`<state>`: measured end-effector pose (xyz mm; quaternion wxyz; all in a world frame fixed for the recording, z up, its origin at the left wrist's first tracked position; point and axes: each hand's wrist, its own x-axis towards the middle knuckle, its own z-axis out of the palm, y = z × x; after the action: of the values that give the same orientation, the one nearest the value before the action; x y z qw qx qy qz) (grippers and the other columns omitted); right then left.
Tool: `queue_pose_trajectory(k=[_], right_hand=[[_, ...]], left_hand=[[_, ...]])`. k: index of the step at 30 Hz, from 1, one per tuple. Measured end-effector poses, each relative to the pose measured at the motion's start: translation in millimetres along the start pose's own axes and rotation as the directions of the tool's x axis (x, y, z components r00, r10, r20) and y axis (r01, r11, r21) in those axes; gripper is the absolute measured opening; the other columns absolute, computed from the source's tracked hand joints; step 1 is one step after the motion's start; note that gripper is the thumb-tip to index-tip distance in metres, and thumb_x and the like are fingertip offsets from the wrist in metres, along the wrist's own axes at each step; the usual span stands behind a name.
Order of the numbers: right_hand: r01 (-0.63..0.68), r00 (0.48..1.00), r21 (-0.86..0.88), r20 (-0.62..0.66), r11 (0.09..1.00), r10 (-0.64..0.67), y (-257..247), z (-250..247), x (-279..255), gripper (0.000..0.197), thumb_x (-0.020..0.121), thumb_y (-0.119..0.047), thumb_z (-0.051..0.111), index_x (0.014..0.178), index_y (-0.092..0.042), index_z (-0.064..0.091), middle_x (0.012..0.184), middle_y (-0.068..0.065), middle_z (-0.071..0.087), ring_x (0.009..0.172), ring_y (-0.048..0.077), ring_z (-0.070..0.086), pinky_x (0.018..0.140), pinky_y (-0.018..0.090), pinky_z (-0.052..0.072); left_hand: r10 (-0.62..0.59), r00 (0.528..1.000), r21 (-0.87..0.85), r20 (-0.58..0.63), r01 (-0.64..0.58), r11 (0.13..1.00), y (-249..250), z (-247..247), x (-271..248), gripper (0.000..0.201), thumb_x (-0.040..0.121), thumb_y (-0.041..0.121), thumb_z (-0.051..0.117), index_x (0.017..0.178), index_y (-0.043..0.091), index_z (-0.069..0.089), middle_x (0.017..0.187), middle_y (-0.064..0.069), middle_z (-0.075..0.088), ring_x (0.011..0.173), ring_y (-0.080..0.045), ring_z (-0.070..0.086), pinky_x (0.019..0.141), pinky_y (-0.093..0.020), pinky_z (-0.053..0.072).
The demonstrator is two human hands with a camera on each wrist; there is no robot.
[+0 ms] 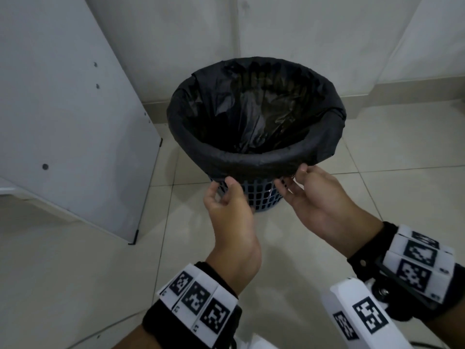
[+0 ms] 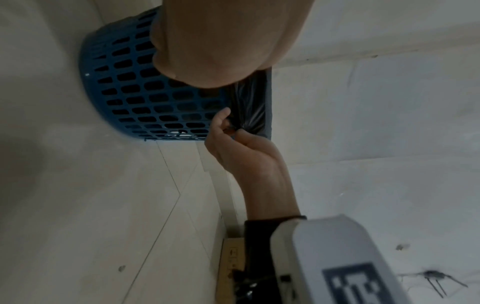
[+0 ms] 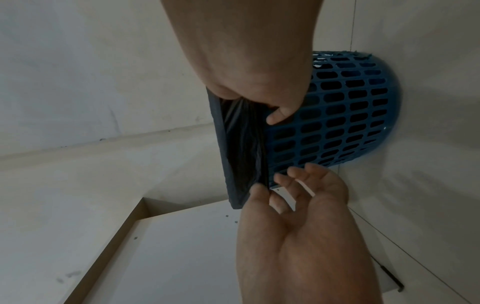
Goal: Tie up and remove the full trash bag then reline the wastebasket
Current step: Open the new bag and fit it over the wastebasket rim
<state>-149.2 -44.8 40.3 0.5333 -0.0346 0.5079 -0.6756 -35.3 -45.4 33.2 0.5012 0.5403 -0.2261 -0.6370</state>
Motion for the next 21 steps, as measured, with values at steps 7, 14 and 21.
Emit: queue_pose_trajectory(k=[7,14,21], right_hand=[[0.014,0.999,-0.04,-0.042,0.999,-0.015,-2,3,8,0.024,0.104,-0.004,0.041,0.098,-0.015,0.062,0.099,0.002,0.064,0.083,0.013,0.058,0.073,0.028,0.055],[0.011,0.996,-0.041,-0.084,0.999,-0.014,-4,3,9,0.028,0.098,0.008,0.039,0.087,-0.012,0.055,0.079,0.002,0.05,0.066,0.012,0.044,0.068,0.029,0.049],[0.003,0.999,-0.046,-0.036,0.999,-0.005,-9,7,10,0.046,0.087,0.02,0.028,0.095,-0.013,0.058,0.088,0.005,0.057,0.075,0.015,0.047,0.07,0.03,0.048]], left_hand=[[0.006,1.0,-0.023,-0.022,-0.007,1.0,10,-1,-1,0.048,0.097,0.051,0.055,0.138,0.026,0.057,0.107,0.007,0.066,0.101,-0.011,0.064,0.086,-0.028,0.051],[-0.055,0.998,-0.029,0.032,0.056,0.998,22,1,6,0.035,0.104,0.034,0.052,0.136,0.025,0.059,0.113,0.009,0.068,0.096,-0.007,0.061,0.08,-0.024,0.05],[-0.13,0.984,-0.009,0.121,0.132,0.991,27,4,12,0.031,0.11,0.028,0.037,0.131,0.025,0.059,0.12,0.011,0.064,0.094,-0.005,0.059,0.085,-0.03,0.04]])
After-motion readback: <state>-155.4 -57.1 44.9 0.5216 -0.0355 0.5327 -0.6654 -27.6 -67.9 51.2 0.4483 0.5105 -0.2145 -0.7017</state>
